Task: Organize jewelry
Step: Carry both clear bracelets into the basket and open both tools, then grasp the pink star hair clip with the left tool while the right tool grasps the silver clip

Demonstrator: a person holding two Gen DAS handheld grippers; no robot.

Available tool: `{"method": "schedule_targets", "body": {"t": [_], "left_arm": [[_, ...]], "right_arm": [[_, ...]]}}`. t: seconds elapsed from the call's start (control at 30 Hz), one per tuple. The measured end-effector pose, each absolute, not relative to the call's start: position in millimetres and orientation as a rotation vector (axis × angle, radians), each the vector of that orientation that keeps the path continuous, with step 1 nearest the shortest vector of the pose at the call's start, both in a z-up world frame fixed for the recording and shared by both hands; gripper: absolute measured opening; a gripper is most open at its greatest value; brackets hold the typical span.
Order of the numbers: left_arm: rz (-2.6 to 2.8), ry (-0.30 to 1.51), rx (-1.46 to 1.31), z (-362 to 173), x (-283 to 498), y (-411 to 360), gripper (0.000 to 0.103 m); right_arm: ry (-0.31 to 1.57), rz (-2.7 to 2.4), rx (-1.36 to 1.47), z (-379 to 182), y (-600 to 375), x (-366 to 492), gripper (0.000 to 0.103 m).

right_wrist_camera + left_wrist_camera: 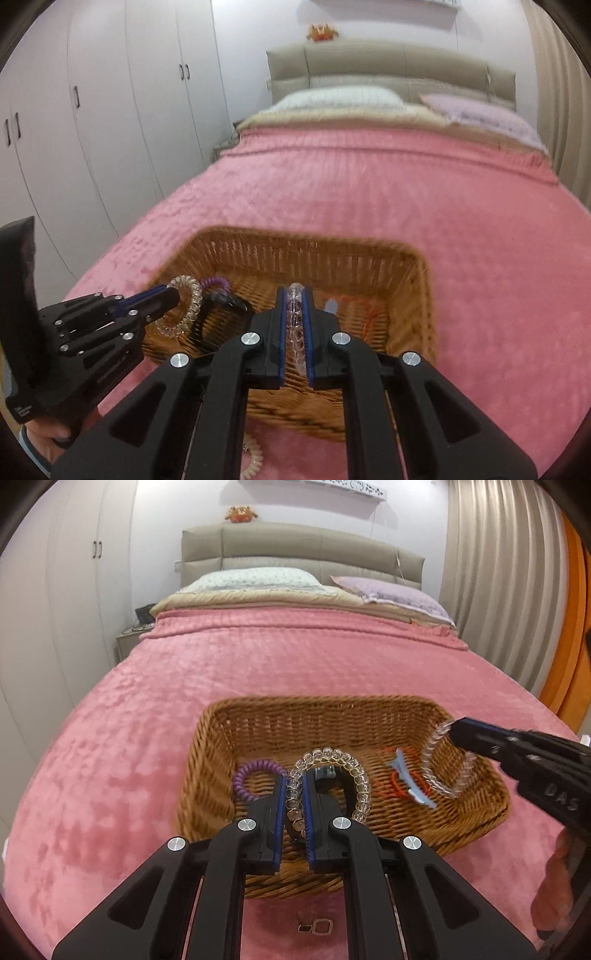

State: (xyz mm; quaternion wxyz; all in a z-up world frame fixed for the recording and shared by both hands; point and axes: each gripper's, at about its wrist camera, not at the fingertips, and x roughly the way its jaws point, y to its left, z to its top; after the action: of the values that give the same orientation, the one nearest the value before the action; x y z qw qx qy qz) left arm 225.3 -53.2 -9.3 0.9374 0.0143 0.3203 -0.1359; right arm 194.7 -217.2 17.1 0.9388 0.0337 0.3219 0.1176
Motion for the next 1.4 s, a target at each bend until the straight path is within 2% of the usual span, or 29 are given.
{"method": "schedule_targets", "body": {"t": [0.4,0.43,0.47,0.5,0.6,0.67,0.77,0.83,0.87,1.13,1.23,1.4], "left_arm": [[-0.281,0.669,0.071,-24.1,225.0,-64.5,0.009],[-0.282,0.669,0.068,-24.2,226.2,-63.6,0.012],[-0.285,0.672,0.065,-24.2,225.7,-62.8,0.023],[-0.286,0.672,0.063,-23.4,223.9,-62.4,0.028],[-0.293,0.656,0.059,-17.4,212.6,-57.6,0.033],[-0.298,0.644,0.033,-8.9,200.2,-51.2,0.043],[-0.327,0.632,-0.017,2.4,177.0,-40.7,0.043],[-0.34,0.627,-0.04,6.8,157.4,-34.1,0.043],[-0.345,0.629,-0.05,7.6,149.9,-31.6,0.043],[-0.436,0.75,-0.214,-21.3,98.7,-7.0,0.043],[-0.434,0.81,-0.242,-40.9,98.2,-5.0,0.037],[-0.424,0.906,-0.245,-67.4,108.4,-12.6,0.037]], "right_arm": [[0.744,0.188,0.091,-12.0,-225.3,209.8,0.007],[0.748,0.188,0.096,-11.5,-225.8,209.9,0.008],[0.751,0.187,0.106,-11.6,-227.6,209.1,0.01],[0.751,0.183,0.108,-11.4,-229.8,209.2,0.015],[0.737,0.186,0.11,-3.2,-234.3,196.0,0.017],[0.723,0.195,0.114,4.4,-235.6,181.8,0.017],[0.709,0.213,0.106,13.0,-235.9,155.1,0.026],[0.703,0.227,0.09,15.4,-233.3,130.9,0.039],[0.702,0.232,0.085,15.7,-231.7,121.7,0.04],[0.808,0.276,0.116,-22.6,-211.4,55.7,0.04],[0.853,0.285,0.103,-42.8,-198.7,45.7,0.04],[0.894,0.284,0.068,-61.9,-184.9,44.2,0.04]]}}
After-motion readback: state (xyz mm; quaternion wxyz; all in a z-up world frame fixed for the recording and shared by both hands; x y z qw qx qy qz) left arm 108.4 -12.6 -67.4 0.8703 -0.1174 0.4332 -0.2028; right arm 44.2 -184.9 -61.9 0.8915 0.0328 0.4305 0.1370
